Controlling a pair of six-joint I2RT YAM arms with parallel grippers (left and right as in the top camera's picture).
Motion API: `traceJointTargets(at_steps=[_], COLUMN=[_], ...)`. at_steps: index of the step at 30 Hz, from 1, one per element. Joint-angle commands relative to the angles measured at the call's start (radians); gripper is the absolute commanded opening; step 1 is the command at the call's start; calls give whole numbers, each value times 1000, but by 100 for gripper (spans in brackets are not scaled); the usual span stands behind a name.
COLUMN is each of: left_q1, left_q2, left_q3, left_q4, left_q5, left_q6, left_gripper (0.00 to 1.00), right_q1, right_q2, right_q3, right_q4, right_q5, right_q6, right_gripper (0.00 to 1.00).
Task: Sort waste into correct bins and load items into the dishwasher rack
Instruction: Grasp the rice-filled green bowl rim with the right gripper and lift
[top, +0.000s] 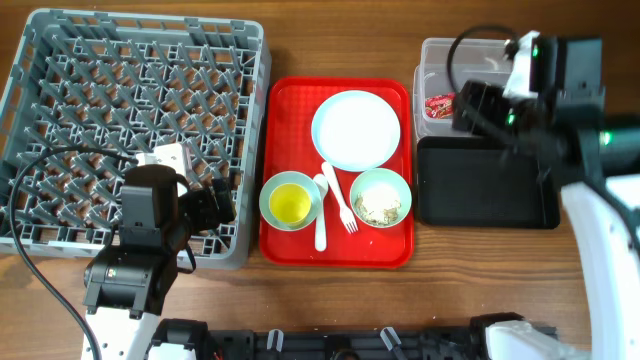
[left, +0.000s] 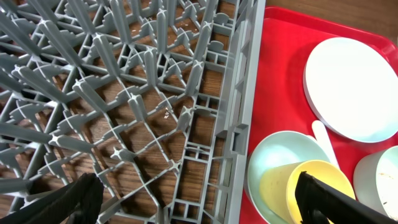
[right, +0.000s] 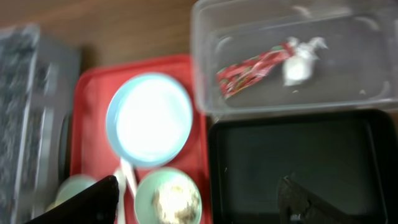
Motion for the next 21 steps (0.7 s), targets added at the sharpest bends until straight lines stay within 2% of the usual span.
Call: traceJointTargets(at_steps=[1, 5, 6, 10, 11, 13, 16, 21], left_q1=[-3, -3, -3, -3, -3, -3, -3, -3], left_q2=[-3, -3, -3, -3, -3, -3, -3, -3], left_q3=[20, 20, 20, 20, 20, 20, 20, 20], left_q4=[0, 0, 0, -1, -1, -1, -1, -1], left_q5=[9, 9, 9, 9, 9, 9, 9, 9], left_q6=[-8, -9, -9, -9, -9, -9, -9, -9], left_gripper=[100, 100, 100, 100, 100, 100, 100, 100], right_q1=[126, 311, 373, 482, 499, 516, 516, 516], right_q2=[-42, -30, -19, 53, 85, 171, 289, 396], right_q3=[-123, -255, -314, -434, -455, -477, -477, -477], right_q4=[2, 80, 137, 279, 309, 357, 388, 461], right_q5=[-136, -135, -132, -65, -60, -54, -21, -20], right_q6=[-149, -144, -124, -3, 13, 21, 89, 156], right_gripper=[82, 81, 75, 71, 69, 57, 55, 40])
